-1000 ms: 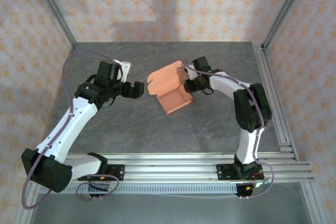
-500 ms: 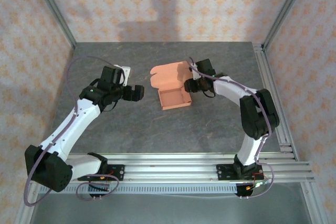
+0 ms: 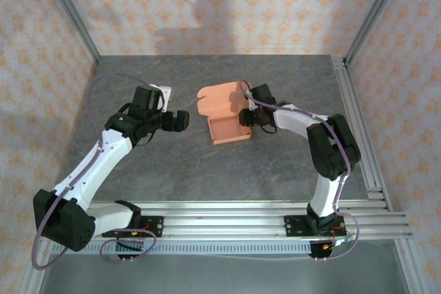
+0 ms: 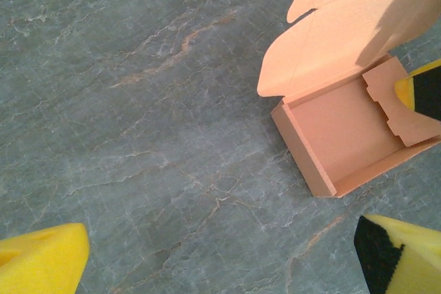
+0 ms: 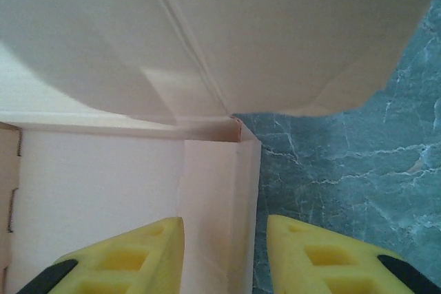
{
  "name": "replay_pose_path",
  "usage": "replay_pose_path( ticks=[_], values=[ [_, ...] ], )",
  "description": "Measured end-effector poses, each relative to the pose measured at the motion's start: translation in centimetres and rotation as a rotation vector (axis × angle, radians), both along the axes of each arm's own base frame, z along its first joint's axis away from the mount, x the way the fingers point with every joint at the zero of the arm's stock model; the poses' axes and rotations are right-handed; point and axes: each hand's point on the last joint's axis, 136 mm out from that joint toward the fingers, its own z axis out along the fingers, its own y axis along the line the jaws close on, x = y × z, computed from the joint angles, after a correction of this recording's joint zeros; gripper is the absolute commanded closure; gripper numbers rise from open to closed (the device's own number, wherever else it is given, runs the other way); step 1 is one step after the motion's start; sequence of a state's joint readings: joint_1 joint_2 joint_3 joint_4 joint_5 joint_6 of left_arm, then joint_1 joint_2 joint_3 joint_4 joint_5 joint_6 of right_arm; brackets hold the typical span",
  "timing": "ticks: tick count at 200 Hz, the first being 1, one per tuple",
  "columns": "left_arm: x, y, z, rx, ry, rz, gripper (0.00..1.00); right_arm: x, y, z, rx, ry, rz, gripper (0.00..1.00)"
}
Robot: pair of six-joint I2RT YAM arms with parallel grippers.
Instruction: Fold the paper box
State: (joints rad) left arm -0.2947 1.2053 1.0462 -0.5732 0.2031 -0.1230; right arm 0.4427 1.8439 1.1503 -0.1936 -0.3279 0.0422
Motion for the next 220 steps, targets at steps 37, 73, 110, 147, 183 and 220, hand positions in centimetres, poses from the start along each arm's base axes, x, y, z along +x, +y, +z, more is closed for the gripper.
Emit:
replay_pose_path(
  ticks=[37, 73, 110, 147, 183, 220],
  values=[
    [0.3, -0.4, -1.0, -0.005, 0.022, -0.010, 0.00, -0.4, -0.5, -0.8, -0.014, 0.011, -0.015, 0.71],
    [0.4, -0.6, -1.3, -0.012, 0.033, -0.014, 0.00, -0.2, -0.4, -0.7, -0.013, 0.001, -0.017, 0.83],
    [0.3, -0.5, -1.7, -0.014, 0.040, -0.011, 0.00, -0.2, -0.5, -0.7, -0.056, -0.021, -0.008, 0.89],
    [0.0, -0.2, -2.8, -0.014, 0.063, 0.021, 0.00, -0.2, -0.6, -0.8, -0.158, -0.073, 0.008, 0.91],
    [0.6, 4.3, -3.9, -0.083, 0.070, 0.244, 0.00, -0.1, -0.8, -0.8, -0.218, -0.104, 0.017, 0.93],
    [-0.5, 8.3, -4.9, -0.137, 0.079, 0.429, 0.00, 0.0, -1.1, -0.7, -0.236, -0.113, 0.012, 0.82]
  ],
)
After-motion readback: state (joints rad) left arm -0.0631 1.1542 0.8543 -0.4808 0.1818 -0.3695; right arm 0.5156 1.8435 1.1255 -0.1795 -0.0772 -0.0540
